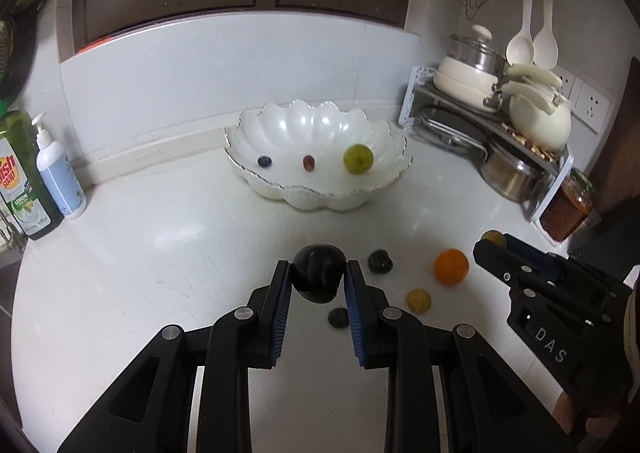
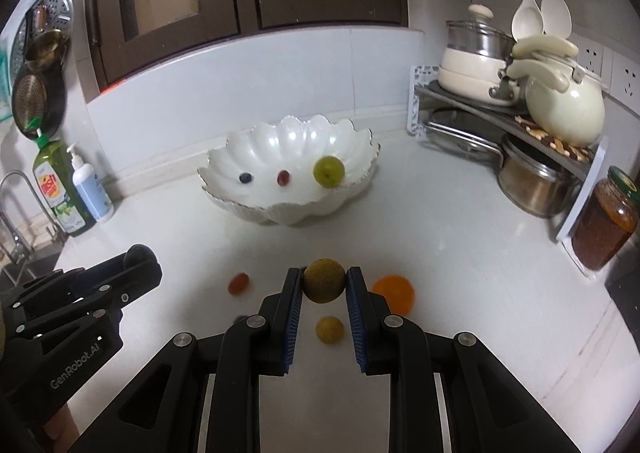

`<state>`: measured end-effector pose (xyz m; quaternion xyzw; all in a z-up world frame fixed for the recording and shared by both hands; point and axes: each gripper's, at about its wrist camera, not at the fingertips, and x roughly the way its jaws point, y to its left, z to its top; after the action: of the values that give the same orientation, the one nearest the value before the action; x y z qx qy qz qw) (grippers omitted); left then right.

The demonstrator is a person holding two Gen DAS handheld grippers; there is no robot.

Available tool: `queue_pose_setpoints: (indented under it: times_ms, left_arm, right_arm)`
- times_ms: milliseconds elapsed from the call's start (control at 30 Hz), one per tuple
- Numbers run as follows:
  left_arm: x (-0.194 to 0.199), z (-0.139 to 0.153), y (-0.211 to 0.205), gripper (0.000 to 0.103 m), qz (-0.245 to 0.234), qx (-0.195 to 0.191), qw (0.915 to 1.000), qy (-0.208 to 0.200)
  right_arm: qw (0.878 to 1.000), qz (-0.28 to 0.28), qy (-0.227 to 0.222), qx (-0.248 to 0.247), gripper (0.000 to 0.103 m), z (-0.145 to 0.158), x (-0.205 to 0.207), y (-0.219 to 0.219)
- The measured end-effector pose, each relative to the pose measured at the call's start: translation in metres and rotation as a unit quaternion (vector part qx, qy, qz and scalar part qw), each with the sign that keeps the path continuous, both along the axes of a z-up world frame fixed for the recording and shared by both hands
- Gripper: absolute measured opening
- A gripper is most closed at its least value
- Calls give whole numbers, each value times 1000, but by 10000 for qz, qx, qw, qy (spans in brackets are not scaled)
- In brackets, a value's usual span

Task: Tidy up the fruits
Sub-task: 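Lift and carry the black plum and small brown fruit over the white bowl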

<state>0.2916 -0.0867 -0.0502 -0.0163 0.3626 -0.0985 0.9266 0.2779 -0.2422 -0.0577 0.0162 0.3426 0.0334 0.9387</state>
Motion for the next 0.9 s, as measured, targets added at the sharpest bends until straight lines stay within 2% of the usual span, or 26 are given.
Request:
queue_pose_setpoints:
  times_ms: [367,667,900]
  left_arm:
    - [15,18,16,27,41,-82,9996,-262]
    - [30,32,28,27,90,-116,9991,-409]
    - [49,39,34,27,89,-220,9988,-437]
  right_arm:
    - [9993,73,-273,234,24,15,16,16]
    - [9979,95,-601,211,24,33,33,29]
    - [9976,41,-643,260,24,41,54,32]
